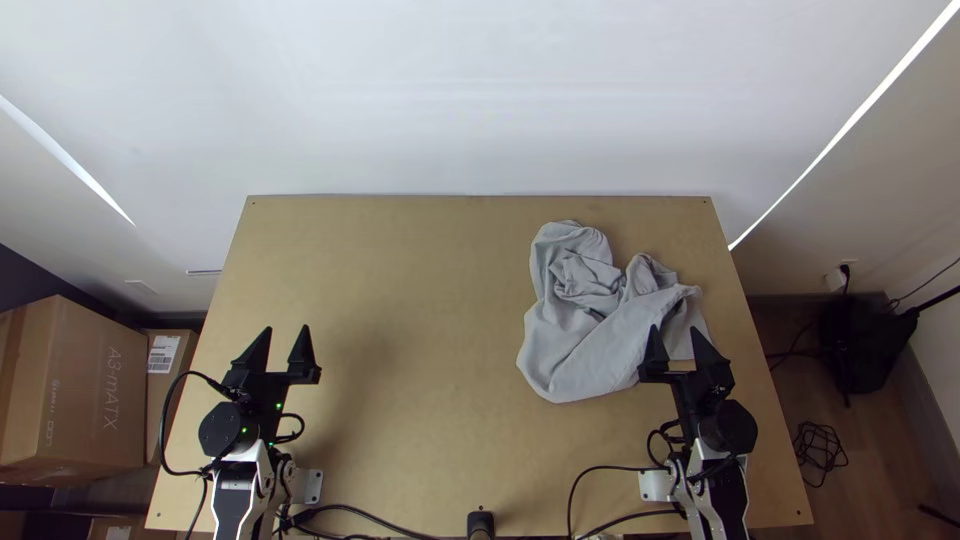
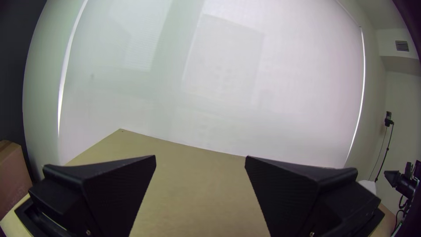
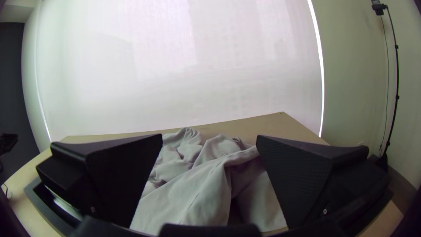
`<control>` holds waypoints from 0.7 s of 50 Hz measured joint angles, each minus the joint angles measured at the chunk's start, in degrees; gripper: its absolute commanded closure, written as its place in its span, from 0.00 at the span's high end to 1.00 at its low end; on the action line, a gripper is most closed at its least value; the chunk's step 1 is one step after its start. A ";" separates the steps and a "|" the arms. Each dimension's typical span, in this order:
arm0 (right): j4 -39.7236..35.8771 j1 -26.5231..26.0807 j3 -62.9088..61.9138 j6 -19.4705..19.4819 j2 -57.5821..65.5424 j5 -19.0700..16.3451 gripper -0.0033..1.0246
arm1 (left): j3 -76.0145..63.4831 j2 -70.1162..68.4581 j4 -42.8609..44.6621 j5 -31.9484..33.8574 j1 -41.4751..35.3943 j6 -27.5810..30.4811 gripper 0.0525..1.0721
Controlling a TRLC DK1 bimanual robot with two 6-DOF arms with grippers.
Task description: Fold the t-shirt
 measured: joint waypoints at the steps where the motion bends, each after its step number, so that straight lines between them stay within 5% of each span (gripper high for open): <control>1: -0.20 0.04 0.11 0.00 0.00 0.00 0.96 | 0.07 0.00 -0.13 -0.07 0.00 0.00 0.95; 18: -2.62 2.32 5.07 -0.72 0.00 0.00 0.96 | 1.07 0.00 -0.98 -0.15 0.04 0.04 0.95; 35: 5.18 4.09 14.38 -3.91 4.33 -1.07 0.96 | 13.16 9.81 3.21 -0.09 -0.20 0.26 0.95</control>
